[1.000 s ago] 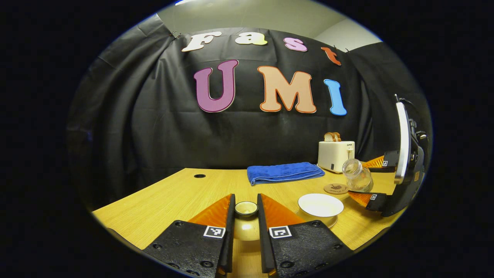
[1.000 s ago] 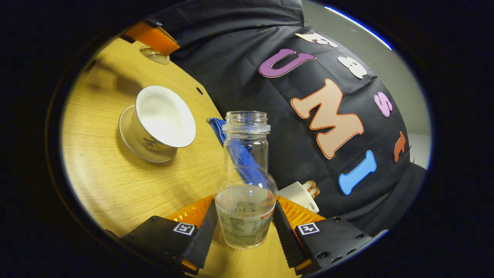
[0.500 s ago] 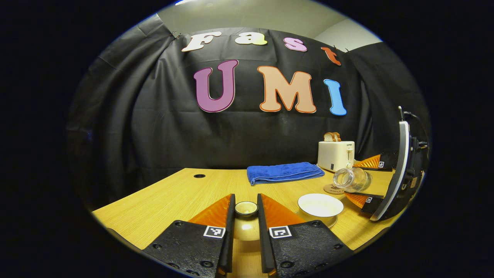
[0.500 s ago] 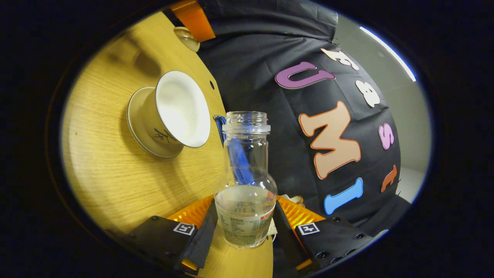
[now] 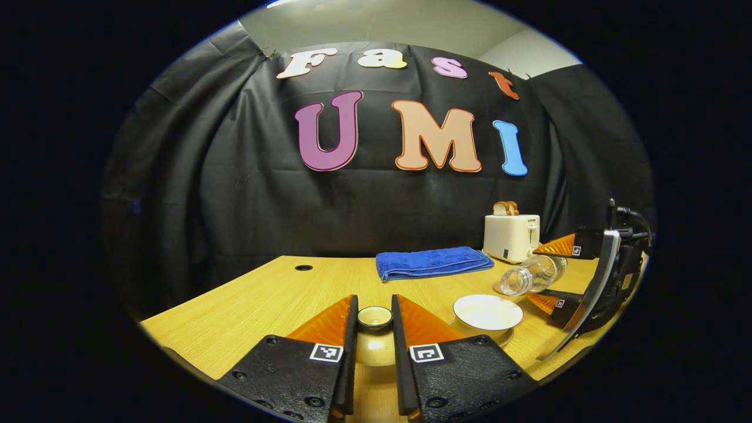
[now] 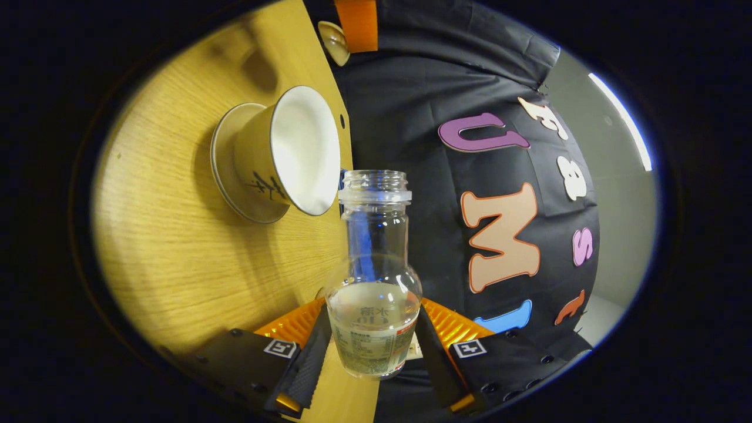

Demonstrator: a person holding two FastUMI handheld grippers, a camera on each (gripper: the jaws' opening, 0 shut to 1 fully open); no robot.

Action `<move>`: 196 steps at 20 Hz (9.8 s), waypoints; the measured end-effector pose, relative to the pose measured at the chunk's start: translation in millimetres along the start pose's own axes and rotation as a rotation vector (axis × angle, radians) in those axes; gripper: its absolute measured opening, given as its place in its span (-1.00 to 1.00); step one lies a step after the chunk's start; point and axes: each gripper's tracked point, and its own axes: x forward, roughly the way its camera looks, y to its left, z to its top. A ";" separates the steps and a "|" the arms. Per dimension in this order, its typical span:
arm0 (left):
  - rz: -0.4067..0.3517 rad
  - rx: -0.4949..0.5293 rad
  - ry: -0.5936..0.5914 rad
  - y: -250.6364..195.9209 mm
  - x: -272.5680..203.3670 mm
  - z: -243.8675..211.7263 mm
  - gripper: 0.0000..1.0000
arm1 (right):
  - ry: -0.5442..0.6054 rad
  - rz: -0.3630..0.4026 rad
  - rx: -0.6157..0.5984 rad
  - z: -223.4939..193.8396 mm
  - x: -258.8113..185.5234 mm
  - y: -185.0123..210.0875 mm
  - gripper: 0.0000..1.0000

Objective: Open the teacup lid with one hand, grasp the water bottle and pour water into the teacup with the other hand; after pouring, place the water bottle on the coaster and then close the teacup lid.

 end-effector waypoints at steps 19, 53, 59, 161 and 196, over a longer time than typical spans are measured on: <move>0.017 -0.001 0.002 3.3 -0.4 -0.1 -0.47 | -0.062 -0.062 -0.295 8.6 2.0 -13.3 0.62; 0.017 0.000 0.002 3.2 -1.0 0.8 -0.47 | -0.155 -0.199 -0.597 32.3 2.9 -58.5 0.58; 0.017 0.000 0.002 3.5 -0.9 0.2 -0.46 | -0.163 -0.210 -0.623 35.3 2.5 -55.8 0.58; -0.079 -0.002 0.001 -44.1 20.9 -1.0 -0.46 | 0.003 -0.066 1.487 -100.2 23.1 -39.7 0.83; -0.271 -0.003 0.003 -132.4 32.6 1.2 -0.39 | -0.018 -0.042 1.488 -104.0 -49.9 -41.7 0.82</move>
